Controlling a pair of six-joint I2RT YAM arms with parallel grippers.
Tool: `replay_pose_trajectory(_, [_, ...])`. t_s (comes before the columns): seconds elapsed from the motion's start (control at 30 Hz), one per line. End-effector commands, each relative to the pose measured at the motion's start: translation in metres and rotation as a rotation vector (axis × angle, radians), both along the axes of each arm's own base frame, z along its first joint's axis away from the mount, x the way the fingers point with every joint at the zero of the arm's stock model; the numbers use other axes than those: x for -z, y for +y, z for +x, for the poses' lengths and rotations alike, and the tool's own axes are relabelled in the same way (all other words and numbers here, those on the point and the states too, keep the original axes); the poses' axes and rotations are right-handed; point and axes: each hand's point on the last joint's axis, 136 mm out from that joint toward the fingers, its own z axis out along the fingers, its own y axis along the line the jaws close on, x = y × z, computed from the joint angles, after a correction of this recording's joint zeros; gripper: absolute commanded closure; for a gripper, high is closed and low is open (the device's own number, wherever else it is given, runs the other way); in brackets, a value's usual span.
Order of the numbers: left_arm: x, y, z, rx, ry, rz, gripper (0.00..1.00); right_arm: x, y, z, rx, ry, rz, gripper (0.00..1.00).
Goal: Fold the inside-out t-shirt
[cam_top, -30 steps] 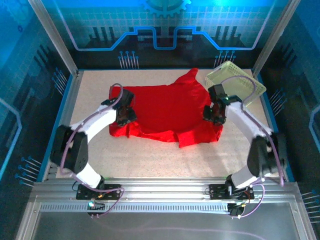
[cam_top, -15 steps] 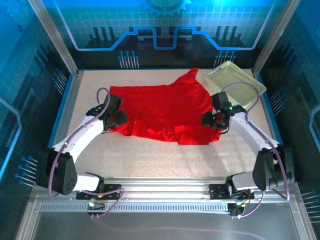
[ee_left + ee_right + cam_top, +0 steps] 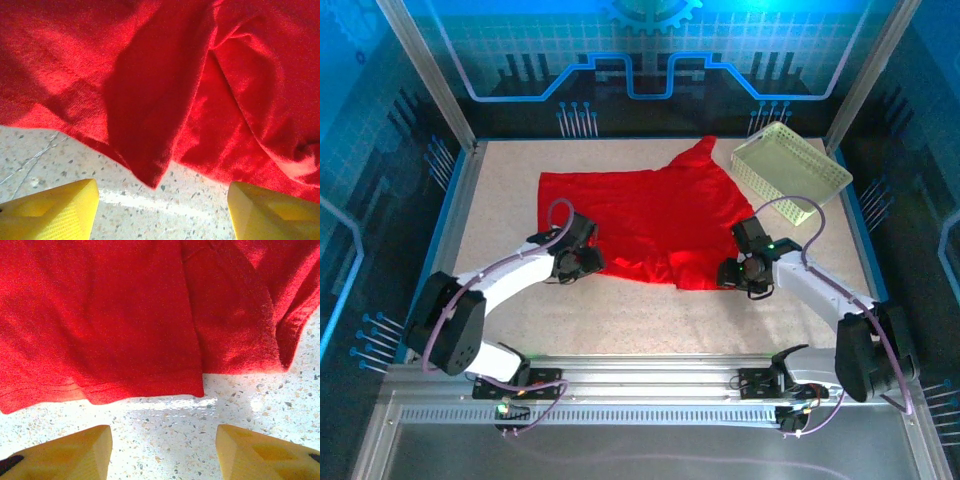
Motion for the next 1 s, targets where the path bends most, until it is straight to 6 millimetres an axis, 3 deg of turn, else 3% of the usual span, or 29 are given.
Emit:
replay_pose_trajectory(0.0, [0.001,-0.007,0.009,-0.005,0.008,0.008,0.31,0.000,0.002,0.000,0.016,-0.017,0.011,0.41])
replay_pose_trajectory(0.1, [0.007,-0.004,0.008,-0.004,0.028,0.044,0.35,-0.001,0.003,0.000,0.018,-0.023,0.014,0.42])
replay_pose_trajectory(0.3, [0.004,0.007,0.011,-0.017,0.014,0.109,0.55,0.002,0.003,0.000,0.016,-0.017,0.015,0.42])
replay_pose_trajectory(0.57, [0.001,0.013,0.020,-0.001,0.002,0.172,0.63,0.008,0.005,0.000,0.022,-0.007,0.019,0.42])
replay_pose_trajectory(0.77, [0.008,0.005,0.015,0.054,0.043,0.186,0.52,0.005,0.004,0.000,0.023,-0.014,0.013,0.41])
replay_pose_trajectory(0.97, [0.007,0.015,0.008,0.119,0.073,0.381,0.50,0.004,0.006,0.002,0.019,-0.019,0.018,0.41])
